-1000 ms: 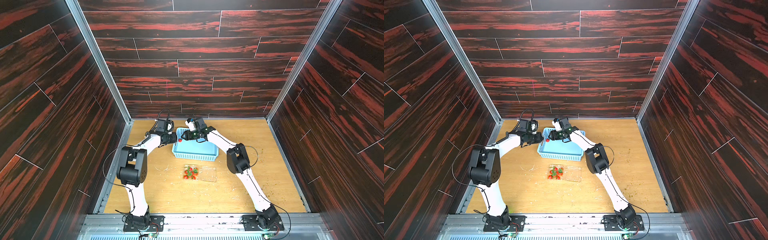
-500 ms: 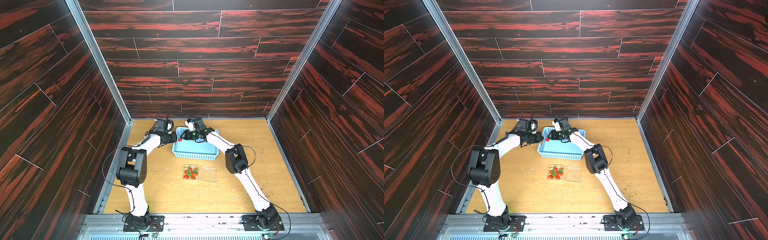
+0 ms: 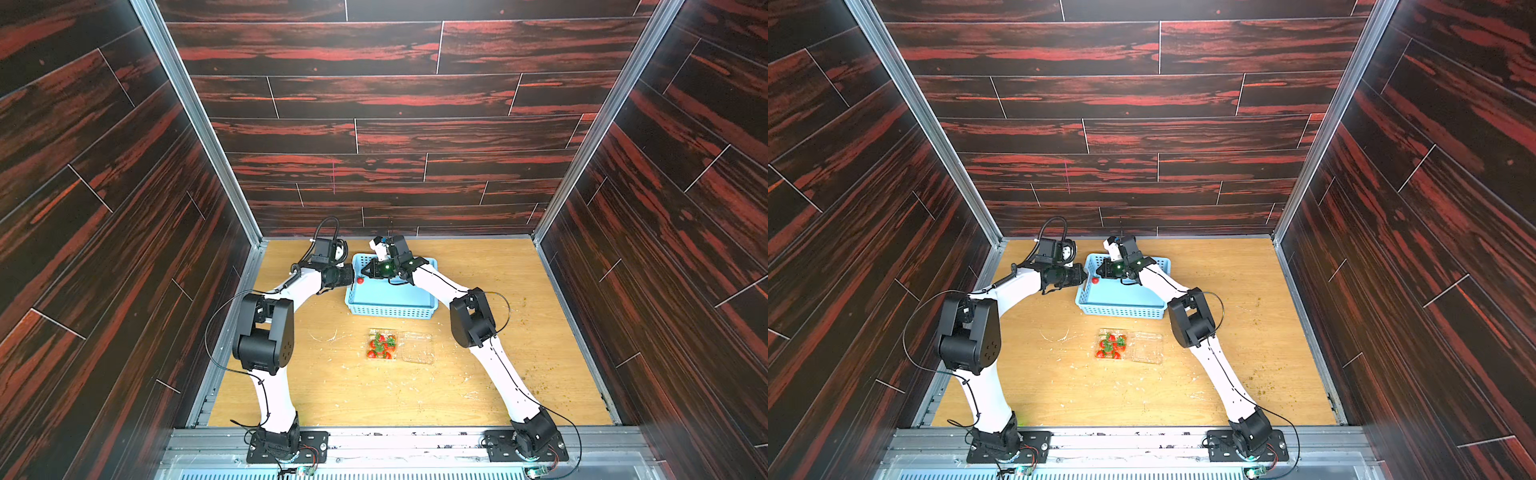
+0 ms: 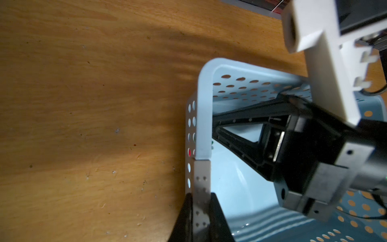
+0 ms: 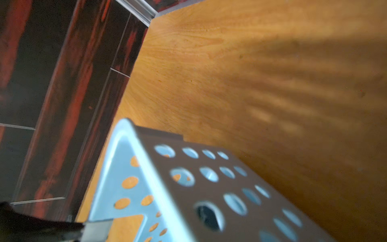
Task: Pack strawberries into containers
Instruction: Pick up the strawberry from the basket, then place the strawberry in the packing box.
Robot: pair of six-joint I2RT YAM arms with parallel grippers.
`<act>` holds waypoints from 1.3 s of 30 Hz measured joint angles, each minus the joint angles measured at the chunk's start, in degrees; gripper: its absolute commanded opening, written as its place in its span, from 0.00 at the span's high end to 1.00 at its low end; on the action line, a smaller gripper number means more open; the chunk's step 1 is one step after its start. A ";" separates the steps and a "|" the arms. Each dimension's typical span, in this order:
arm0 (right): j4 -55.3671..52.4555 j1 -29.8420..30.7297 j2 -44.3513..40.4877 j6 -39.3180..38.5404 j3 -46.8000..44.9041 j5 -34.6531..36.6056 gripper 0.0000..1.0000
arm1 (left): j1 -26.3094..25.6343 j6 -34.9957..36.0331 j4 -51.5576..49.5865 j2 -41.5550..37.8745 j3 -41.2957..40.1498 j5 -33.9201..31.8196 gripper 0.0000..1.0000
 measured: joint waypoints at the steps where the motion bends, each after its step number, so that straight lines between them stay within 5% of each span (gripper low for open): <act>1: 0.90 -0.02 -0.66 -0.04 -1.90 -0.13 1.00 | 0.00 0.02 -0.09 -0.02 0.00 0.00 0.86; 24: 14.58 0.81 -42.77 -7.15 -47.34 -2.62 1.00 | 0.37 0.20 -0.94 2.95 2.84 -2.54 0.85; 30: 11.41 6.45 -52.61 -10.43 -61.31 -2.45 1.00 | 0.98 -0.61 0.11 3.80 4.42 -2.91 0.74; 39: 2.56 12.39 -53.86 -14.75 -68.65 2.95 1.00 | 1.20 -1.68 2.60 4.07 4.17 -2.91 0.56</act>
